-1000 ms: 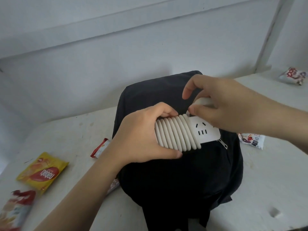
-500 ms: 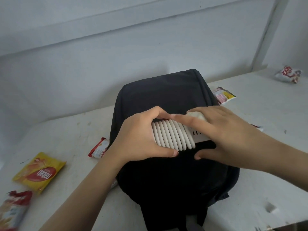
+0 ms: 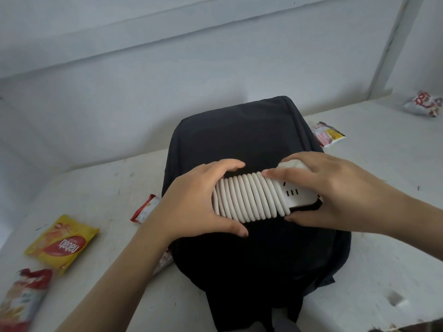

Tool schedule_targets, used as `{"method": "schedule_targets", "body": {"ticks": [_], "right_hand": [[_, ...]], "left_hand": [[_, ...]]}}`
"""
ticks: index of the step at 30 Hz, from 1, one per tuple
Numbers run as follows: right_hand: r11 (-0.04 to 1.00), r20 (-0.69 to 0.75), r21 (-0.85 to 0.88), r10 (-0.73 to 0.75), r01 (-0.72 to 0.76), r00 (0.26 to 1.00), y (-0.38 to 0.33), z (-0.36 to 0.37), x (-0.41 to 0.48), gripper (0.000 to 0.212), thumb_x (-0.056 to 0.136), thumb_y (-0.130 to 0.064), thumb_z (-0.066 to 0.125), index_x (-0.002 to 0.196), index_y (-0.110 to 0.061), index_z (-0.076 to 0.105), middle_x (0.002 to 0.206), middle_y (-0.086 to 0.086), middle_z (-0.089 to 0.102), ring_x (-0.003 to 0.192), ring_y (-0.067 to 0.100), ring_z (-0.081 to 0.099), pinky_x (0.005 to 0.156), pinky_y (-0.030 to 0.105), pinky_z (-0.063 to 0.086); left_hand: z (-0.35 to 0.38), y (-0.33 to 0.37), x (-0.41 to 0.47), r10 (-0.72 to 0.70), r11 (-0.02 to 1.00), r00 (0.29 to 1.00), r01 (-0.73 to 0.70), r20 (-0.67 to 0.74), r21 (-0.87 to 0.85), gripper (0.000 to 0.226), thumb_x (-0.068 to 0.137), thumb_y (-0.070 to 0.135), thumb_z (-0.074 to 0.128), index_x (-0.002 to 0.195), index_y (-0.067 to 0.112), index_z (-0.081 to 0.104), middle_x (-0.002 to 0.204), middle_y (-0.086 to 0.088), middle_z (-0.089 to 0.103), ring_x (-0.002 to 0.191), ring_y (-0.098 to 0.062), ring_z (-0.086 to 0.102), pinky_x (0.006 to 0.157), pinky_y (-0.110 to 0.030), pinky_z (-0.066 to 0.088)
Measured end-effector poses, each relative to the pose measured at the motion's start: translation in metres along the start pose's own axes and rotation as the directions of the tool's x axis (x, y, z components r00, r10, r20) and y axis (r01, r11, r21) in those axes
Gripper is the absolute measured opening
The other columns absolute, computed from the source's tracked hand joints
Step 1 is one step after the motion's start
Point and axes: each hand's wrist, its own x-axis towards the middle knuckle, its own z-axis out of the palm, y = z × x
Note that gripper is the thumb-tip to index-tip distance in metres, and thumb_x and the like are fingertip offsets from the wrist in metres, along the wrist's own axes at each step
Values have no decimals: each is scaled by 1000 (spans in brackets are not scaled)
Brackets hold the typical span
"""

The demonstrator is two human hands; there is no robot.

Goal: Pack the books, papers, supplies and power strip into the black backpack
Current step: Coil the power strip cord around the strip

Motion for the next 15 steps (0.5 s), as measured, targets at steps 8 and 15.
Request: {"method": "schedule_targets", "body": {"ticks": [8,15], "right_hand": [[991,34,-129,-24,28,999,-7,3,4,68,73,-47,59,136,-28,41,115,3,56,94,21,57,81,34,49],[983,-49,-181,-42,32,998,-13,11,6,95,53,-49,83,137,-31,43,109,12,56,85,28,60,67,36,52]], "left_hand": [[16,-14,-4,-24,983,999,16,-39,-181,70,57,42,84,117,38,49,104,21,57,100,3,54,77,-20,53],[17,-13,-4,55,974,994,-75,-97,-214,72,58,39,85,119,41,47,106,22,57,104,2,53,82,-9,46]]}}
